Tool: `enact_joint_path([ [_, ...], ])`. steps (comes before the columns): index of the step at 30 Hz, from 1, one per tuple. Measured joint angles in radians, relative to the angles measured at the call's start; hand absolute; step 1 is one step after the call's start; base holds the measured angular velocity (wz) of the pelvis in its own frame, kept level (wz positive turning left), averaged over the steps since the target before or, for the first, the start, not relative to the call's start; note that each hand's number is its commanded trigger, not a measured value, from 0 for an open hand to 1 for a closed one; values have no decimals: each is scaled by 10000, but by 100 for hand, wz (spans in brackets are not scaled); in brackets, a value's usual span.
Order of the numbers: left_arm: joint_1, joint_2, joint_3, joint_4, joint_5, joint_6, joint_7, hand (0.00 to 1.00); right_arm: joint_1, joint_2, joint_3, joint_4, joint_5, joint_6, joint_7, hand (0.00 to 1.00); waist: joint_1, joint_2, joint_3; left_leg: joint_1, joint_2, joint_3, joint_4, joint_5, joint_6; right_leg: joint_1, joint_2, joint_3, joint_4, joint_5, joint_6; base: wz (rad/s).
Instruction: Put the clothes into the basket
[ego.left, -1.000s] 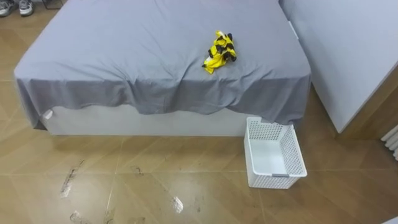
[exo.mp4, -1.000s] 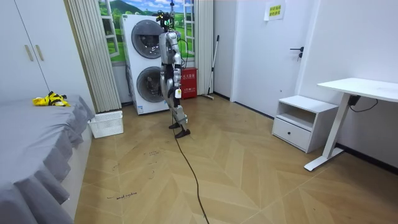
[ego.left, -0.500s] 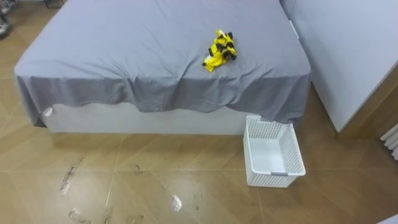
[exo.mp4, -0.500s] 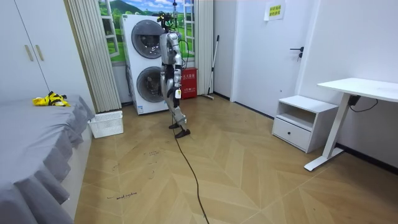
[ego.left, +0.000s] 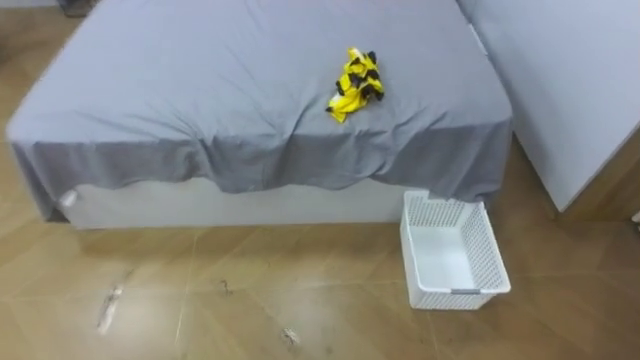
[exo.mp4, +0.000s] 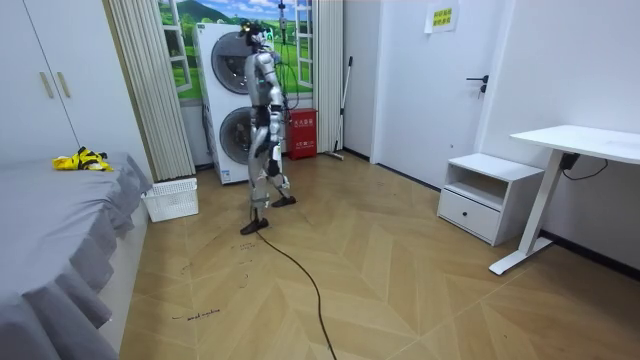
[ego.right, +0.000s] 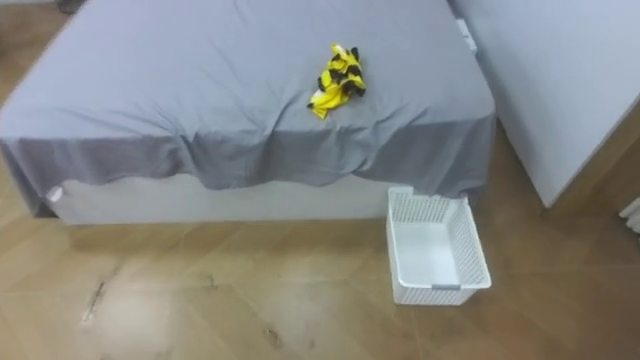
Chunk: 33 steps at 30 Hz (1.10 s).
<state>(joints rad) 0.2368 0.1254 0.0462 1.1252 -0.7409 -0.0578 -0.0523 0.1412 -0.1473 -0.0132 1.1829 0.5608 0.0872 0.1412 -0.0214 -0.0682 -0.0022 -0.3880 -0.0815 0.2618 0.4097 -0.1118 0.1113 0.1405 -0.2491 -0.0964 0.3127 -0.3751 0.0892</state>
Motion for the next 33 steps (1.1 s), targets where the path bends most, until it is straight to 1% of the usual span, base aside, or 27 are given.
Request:
enact_joint_path([
  [1, -3, 4, -125, 27, 55, 2, 0, 0, 37, 26, -53, -141, 3, -8, -6, 0, -2, 24, 2, 176, -57, 36, 99, -211, 50, -191, -93, 121, 726, 145, -1, 9],
  [2, -20, 6, -371, 43, 86, 2, 0, 0, 55, 61, -76, -333, 6, -38, -16, 0, 43, 99, 31, 687, -149, 21, -27, -523, 130, -659, -211, 290, 2302, 801, 47, -6],
  [3, -99, 19, -635, 147, 170, 0, 0, 0, 28, 113, -81, -529, 7, -39, -48, 0, 97, 159, 66, 1401, -264, -9, -472, -686, 190, -1279, -329, 438, 3949, 1915, -140, -10],
  [4, -131, 13, -663, 182, 387, 12, 2, 0, 19, 151, -91, -633, 7, -53, -84, 0, 137, 225, 74, 1752, -299, -91, -728, -775, 213, -1570, -351, 492, 4703, 2338, -251, -12],
  [5, -254, 4, -691, 230, 754, 15, 3, 0, -81, 216, -80, -795, 19, -128, -140, 0, 262, 320, 131, 2385, -288, -196, -1131, -880, 216, -2253, -210, 504, 5863, 2121, -264, -13],
  [6, -471, -23, -734, 303, 841, 9, 4, 0, -231, 200, -79, -1139, 29, -165, -180, 0, 309, 457, 173, 2902, -183, -247, -1505, -975, 206, -3057, 122, 276, 6522, 1577, -418, -10],
  [7, -557, -24, -768, 315, 892, 9, 4, 0, -245, 204, -76, -1284, 1, -214, -180, 0, 333, 563, 195, 3074, -117, -318, -1627, -1025, 183, -3455, 348, 124, 6554, 1322, -508, 9],
  [9, -890, 6, -1047, 229, 1205, -21, 3, 0, -454, 263, -62, -2253, -151, -299, -189, 0, 316, 747, 235, 3718, 174, -631, -2030, -1252, 89, -4862, 1254, -583, 5033, 873, -752, 24],
  [10, -937, 6, -1099, 229, 1281, -21, 2, 0, -538, 286, -63, -2291, -199, -367, -182, 0, 315, 774, 245, 3886, 221, -680, -2124, -1295, 47, -5074, 1473, -646, 4356, 902, -802, 24],
  [11, -1000, -4, -1310, 251, 1366, -12, -7, 0, -718, 322, -72, -2358, -287, -451, -210, 0, 293, 814, 234, 4310, 318, -814, -2345, -1425, -42, -5357, 1878, -729, 2655, 1143, -949, 31],
  [12, -1023, 4, -1544, 222, 1369, 29, -42, 0, -754, 330, -64, -2536, -228, -480, -262, 0, 287, 825, 234, 4743, 366, -990, -2531, -1585, -148, -5461, 2076, -868, 1058, 1898, -1105, 43],
  [13, -1018, -6, -1682, 224, 1362, 59, -65, 0, -733, 330, -73, -2571, -152, -551, -309, 0, 245, 891, 230, 4999, 462, -1078, -2587, -1680, -211, -5459, 2150, -960, 557, 2498, -1189, 55],
  [14, -931, -8, -1757, 179, 1379, 99, -175, 0, -702, 370, -92, -2637, -108, -651, -465, 0, 264, 907, 154, 5389, 574, -1109, -2665, -1777, -351, -5291, 2238, -1032, -171, 3495, -1439, 42],
  [15, -800, -3, -1717, 81, 1387, 87, -246, 0, -721, 398, -91, -3029, -123, -652, -647, 0, 332, 904, 92, 5575, 714, -1055, -2586, -1949, -646, -5287, 2390, -1046, -164, 4073, -1714, 18],
  [16, -728, -27, -1664, 63, 1392, 89, -257, 0, -793, 396, -113, -3228, -117, -672, -704, 0, 401, 940, -16, 5601, 858, -1032, -2523, -2039, -784, -5298, 2519, -1090, -13, 3943, -1887, -25],
  [17, -606, -9, -1579, 57, 1445, 105, -297, 0, -1014, 418, -102, -3553, -92, -821, -759, 0, 563, 1075, -21, 5661, 1090, -1005, -2353, -2107, -1028, -5208, 2734, -1156, 378, 3705, -1995, -33],
  [18, -506, -7, -1493, 58, 1466, 124, -355, 0, -1155, 382, -95, -3784, -16, -985, -788, 0, 560, 1293, 82, 5822, 1376, -983, -2171, -2110, -1329, -5051, 2928, -1429, 768, 3478, -2209, -19],
  [19, -436, 1, -1385, 70, 1476, 123, -400, 0, -1204, 381, -111, -3903, 15, -1012, -826, 0, 523, 1337, 81, 5895, 1448, -983, -2031, -2036, -1451, -4965, 2957, -1568, 972, 3313, -2278, 11],
  [20, -288, 25, -1159, 14, 1475, 68, -421, 0, -1123, 369, -113, -4336, 14, -1036, -914, 0, 452, 1298, 99, 5962, 1547, -981, -1439, -1819, -1760, -4851, 2903, -1825, 1578, 2937, -2336, 18],
  [22, 39, 116, -956, -58, 1443, -49, -425, 0, -1019, 398, -84, -4732, 14, -1152, -961, 0, 364, 1198, 140, 5804, 1809, -981, 326, -1558, -1981, -4414, 2847, -2441, 1791, 2332, -2374, -5],
  [23, 432, 189, -882, -70, 1440, -110, -425, 0, -968, 418, -57, -4903, 13, -1213, -958, 0, 347, 1062, 3, 5360, 1993, -899, 1728, -1188, -2015, -3518, 2947, -2551, 1000, 1721, -2463, -36],
  [24, 508, 131, -810, -74, 1326, -125, -424, 0, -1032, 340, -100, -4953, 12, -1248, -1007, 0, 233, 1109, 63, 4876, 2267, -952, 2945, -965, -1976, -3076, 3118, -2474, 646, 1574, -2445, -28],
  [26, 509, 188, -673, -209, 1177, -166, -422, 0, -880, 305, -124, -5088, 118, -1270, -1197, 0, -18, 941, 142, 4137, 2435, -977, 3537, -1354, -1691, -2480, 3140, -2338, 87, 1576, -2427, 15],
  [28, 524, 255, -567, -486, 1050, -242, -420, 0, -787, 187, -105, -5327, 236, -1270, -1318, 0, 71, 794, 184, 3356, 2326, -912, 3324, -1751, -1683, -2072, 3132, -1886, -336, 1641, -2321, -25],
  [30, 490, 97, -500, -469, 757, -419, -427, 0, -803, 72, -166, -5614, 317, -1295, -1508, 0, 311, 754, 191, 2493, 2044, -998, 2098, -2075, -1730, -1726, 3077, -1334, -666, 1694, -2208, -77],
  [32, 475, 11, -515, -471, 529, -451, -450, 0, -811, 3, -185, -5715, 234, -1323, -1650, 0, 323, 806, 90, 2055, 1967, -994, 548, -1896, -1758, -1607, 3030, -1017, -747, 1681, -2074, -59],
  [33, 466, 18, -514, -453, 499, -458, -469, 0, -818, -2, -179, -5733, 223, -1323, -1740, 0, 332, 781, 71, 1966, 1897, -944, 277, -1498, -1363, -1597, 2972, -895, -718, 1624, -1975, -65],
])
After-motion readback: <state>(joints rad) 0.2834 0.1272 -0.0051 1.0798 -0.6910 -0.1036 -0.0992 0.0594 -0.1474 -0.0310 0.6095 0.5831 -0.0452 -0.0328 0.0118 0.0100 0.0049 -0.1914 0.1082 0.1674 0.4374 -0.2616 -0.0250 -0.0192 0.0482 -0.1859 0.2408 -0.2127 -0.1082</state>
